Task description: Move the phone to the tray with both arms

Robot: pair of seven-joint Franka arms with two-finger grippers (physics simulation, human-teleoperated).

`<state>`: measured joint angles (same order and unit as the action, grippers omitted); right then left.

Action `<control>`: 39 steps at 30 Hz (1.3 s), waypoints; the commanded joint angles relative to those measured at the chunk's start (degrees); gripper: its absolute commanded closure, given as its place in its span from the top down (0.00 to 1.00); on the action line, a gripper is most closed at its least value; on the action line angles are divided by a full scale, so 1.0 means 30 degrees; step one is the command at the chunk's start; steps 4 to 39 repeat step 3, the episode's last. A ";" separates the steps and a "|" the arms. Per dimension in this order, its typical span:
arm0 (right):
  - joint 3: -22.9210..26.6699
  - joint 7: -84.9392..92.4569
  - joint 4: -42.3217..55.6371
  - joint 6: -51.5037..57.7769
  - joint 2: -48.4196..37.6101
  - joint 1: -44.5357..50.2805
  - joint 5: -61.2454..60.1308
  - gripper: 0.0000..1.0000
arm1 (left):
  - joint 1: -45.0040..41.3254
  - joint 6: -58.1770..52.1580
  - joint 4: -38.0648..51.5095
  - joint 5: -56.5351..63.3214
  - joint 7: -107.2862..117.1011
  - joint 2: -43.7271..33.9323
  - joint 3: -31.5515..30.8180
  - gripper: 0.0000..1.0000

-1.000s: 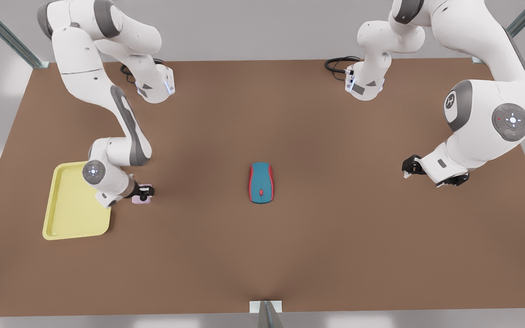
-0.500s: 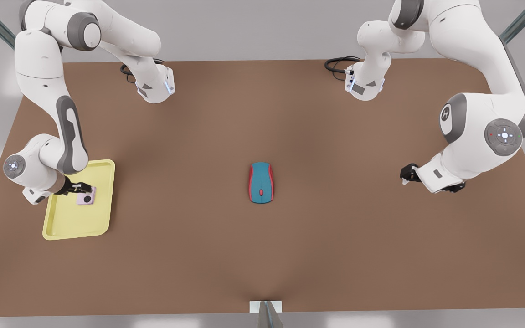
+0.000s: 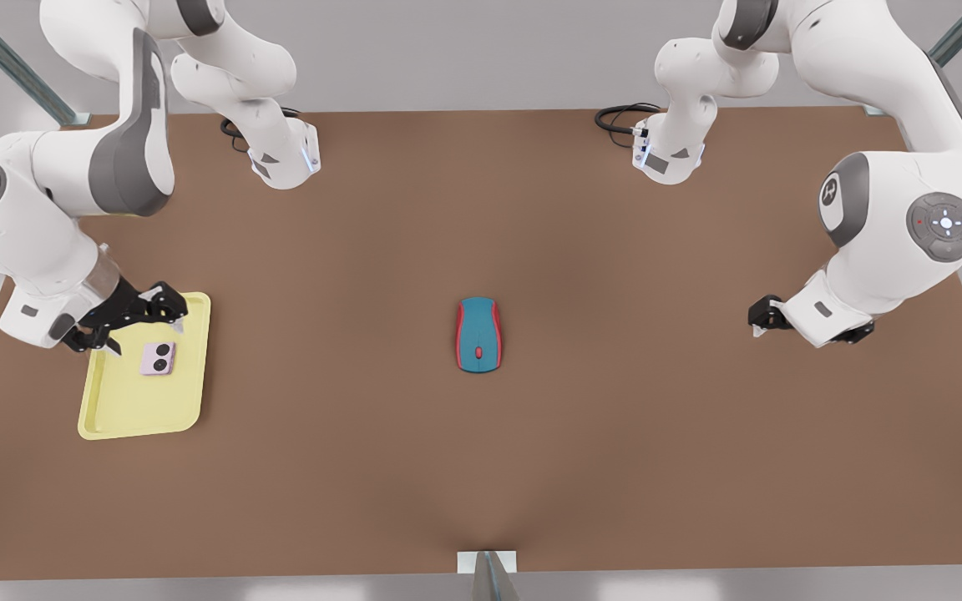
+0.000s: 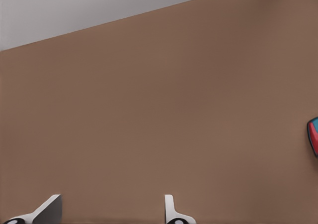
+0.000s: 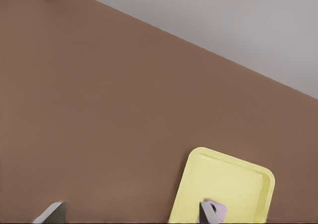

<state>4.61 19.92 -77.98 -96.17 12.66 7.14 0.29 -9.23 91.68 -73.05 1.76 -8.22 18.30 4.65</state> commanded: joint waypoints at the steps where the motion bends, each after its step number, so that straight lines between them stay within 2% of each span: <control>1: 0.0015 -0.4911 0.0064 0.3022 -0.0032 -0.0008 -0.0037 1.00 | 0.0000 -0.0061 0.0003 0.0059 0.2184 -0.0008 0.0002 1.00; 39: 0.0015 -0.4911 0.0006 0.3433 -0.0061 -0.0008 -0.0037 1.00 | 0.0000 -0.0061 0.0032 0.0059 0.2184 -0.0037 0.0002 1.00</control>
